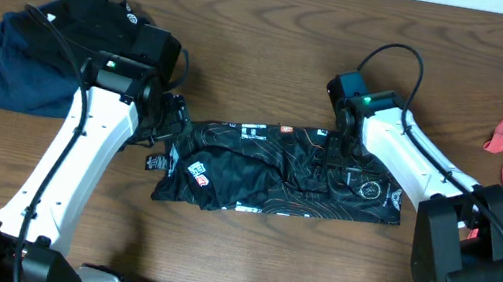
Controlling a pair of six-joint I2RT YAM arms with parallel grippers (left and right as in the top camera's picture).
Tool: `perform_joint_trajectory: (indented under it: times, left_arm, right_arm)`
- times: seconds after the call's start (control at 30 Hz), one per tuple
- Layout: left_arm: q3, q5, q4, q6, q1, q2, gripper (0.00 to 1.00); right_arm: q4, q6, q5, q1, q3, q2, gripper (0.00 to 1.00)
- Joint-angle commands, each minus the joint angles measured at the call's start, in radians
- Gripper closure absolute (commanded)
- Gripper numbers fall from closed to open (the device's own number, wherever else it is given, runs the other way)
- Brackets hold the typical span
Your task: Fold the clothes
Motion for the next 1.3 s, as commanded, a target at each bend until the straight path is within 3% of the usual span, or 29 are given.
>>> perform_joint_trajectory:
  times: [0.0,0.13,0.4,0.47,0.6,1.03,1.27]
  left_arm:
    - [0.003,-0.012,-0.003,0.008,0.005,-0.003,0.07]
    - [0.003,-0.012,-0.003,0.008,0.005,-0.003,0.07]
    - [0.003,-0.012,0.000,0.008,0.005,-0.003,0.07]
    - [0.003,-0.012,0.001,0.008,0.005,-0.003,0.07]
    - [0.003,-0.012,0.001,0.008,0.005,-0.003,0.07]
    - [0.003,-0.012,0.003,0.008,0.005,-0.003,0.07]
    - [0.003,-0.012,0.005,0.008,0.005,-0.003,0.07]
  right_arm:
    - [-0.002,-0.039,-0.049,-0.003,-0.016,0.005,0.46]
    - [0.032,-0.058,-0.105,-0.003,-0.048,0.005,0.46]
    - [0.129,-0.499,-0.657,0.013,-0.098,0.005,0.45]
    - [0.114,-0.517,-0.628,0.017,-0.097,0.003,0.52]
    - [0.086,-0.491,-0.507,0.015,-0.095,-0.011,0.54]
    - [0.150,-0.454,-0.299,-0.006,-0.080,-0.310,0.48]
    - [0.153,-0.304,-0.145,-0.056,-0.086,-0.290,0.45]
